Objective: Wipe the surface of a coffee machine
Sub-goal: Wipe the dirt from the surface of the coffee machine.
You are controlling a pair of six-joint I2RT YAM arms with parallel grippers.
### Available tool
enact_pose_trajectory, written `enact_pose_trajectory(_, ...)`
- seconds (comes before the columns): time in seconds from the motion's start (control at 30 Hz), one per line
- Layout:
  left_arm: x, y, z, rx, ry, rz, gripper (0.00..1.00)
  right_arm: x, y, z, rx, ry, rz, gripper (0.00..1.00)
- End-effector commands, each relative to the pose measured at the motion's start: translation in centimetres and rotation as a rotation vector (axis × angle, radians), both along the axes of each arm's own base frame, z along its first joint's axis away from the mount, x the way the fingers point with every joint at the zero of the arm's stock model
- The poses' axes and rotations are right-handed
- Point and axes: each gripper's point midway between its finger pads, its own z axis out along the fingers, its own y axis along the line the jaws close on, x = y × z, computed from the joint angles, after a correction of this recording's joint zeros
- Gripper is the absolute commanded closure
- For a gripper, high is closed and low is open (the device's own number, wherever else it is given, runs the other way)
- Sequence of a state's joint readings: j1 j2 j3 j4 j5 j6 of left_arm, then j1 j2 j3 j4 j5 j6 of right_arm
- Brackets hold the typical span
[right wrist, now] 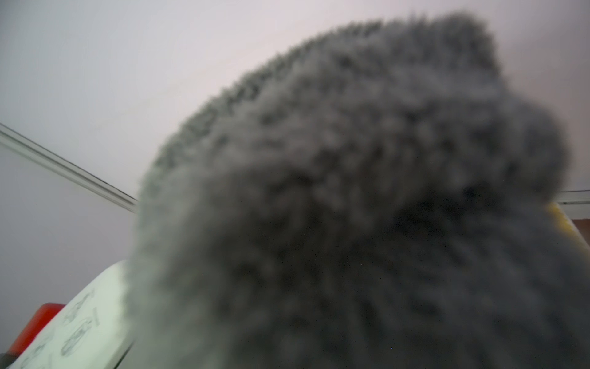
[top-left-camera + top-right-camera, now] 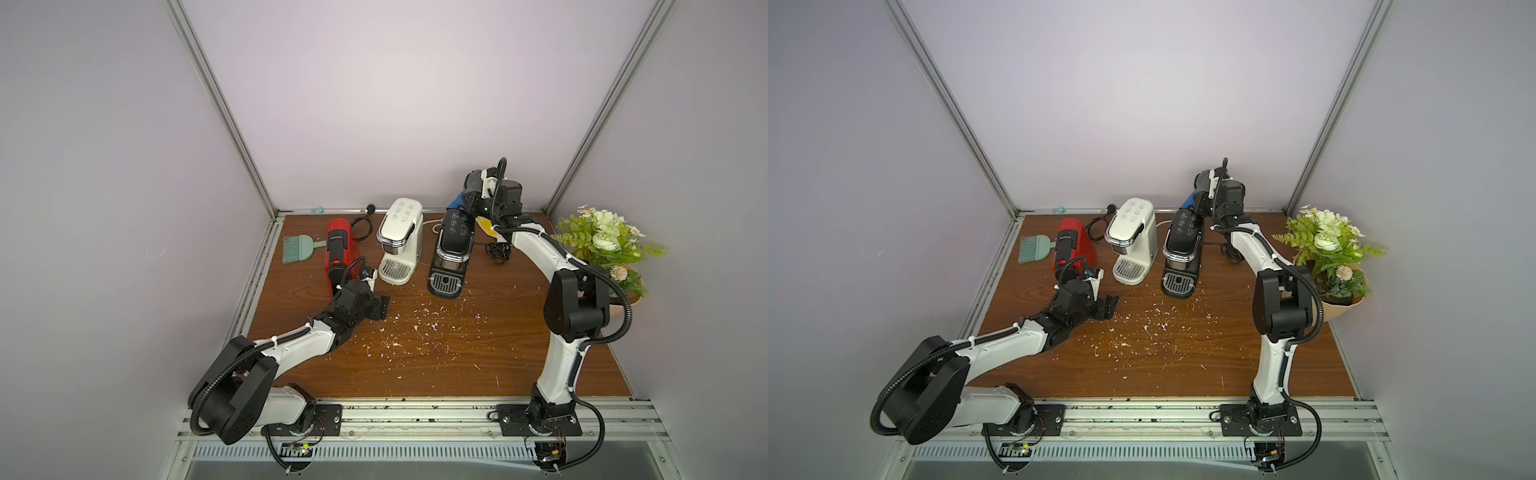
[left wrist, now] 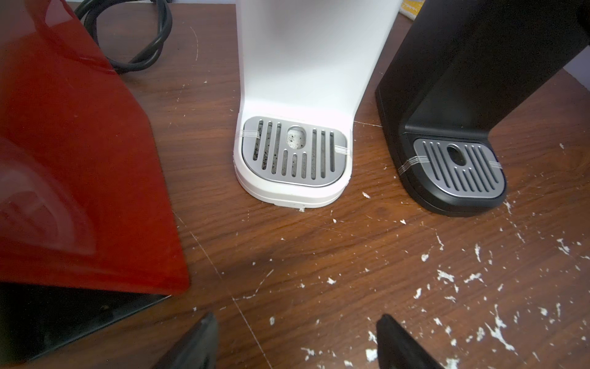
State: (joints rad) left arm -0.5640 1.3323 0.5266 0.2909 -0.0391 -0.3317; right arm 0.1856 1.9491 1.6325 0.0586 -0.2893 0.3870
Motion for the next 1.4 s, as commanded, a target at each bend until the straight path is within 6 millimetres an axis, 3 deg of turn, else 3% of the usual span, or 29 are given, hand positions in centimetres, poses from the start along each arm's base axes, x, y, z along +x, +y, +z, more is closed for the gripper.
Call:
enact_pose_trajectory(0.0,0.4,-0.6,1.9,-0.021,-0.044,-0.004,0.21,-3.6,1.6,-6.3,0.092,0.197,0.141,0.77)
enact_pose_trajectory(0.13,0.3,-0.8,1.9,-0.033,-0.039,-0.014,0.21,-5.3,2.2,-6.8,0.153,0.218,0.245,0.77)
enact_pose_trajectory(0.3,0.2,-0.8,2.0,-0.034,-0.042,-0.012,0.21,-5.8,1.7,-8.1,0.228,0.242,0.317,0.77)
enact_pose_trajectory(0.53,0.3,-0.6,1.8,-0.025,-0.042,-0.005,0.21,-5.0,1.5,-12.2,0.263,0.33,0.372,0.81)
enact_pose_trajectory(0.8,0.4,-0.6,1.5,-0.02,-0.037,-0.003,0.21,-6.5,1.4,-12.9,0.25,0.337,0.389,0.81)
enact_pose_trajectory(0.93,0.4,-0.6,1.5,-0.016,-0.037,-0.001,0.21,-6.9,-0.8,-14.5,0.144,0.388,0.244,0.81)
enact_pose_trajectory(1.03,0.4,-0.5,1.5,-0.014,-0.039,0.0,0.21,-7.9,-3.0,-14.4,0.024,0.392,0.116,0.81)
enact_pose_trajectory(1.2,0.4,-0.3,1.7,-0.01,-0.044,0.006,0.21,-10.8,-7.0,-15.1,-0.11,0.41,-0.085,0.81)
enact_pose_trajectory(1.37,0.3,-0.2,2.0,-0.014,-0.051,0.008,0.21,-15.0,-7.6,-14.8,-0.149,0.404,-0.133,0.8)
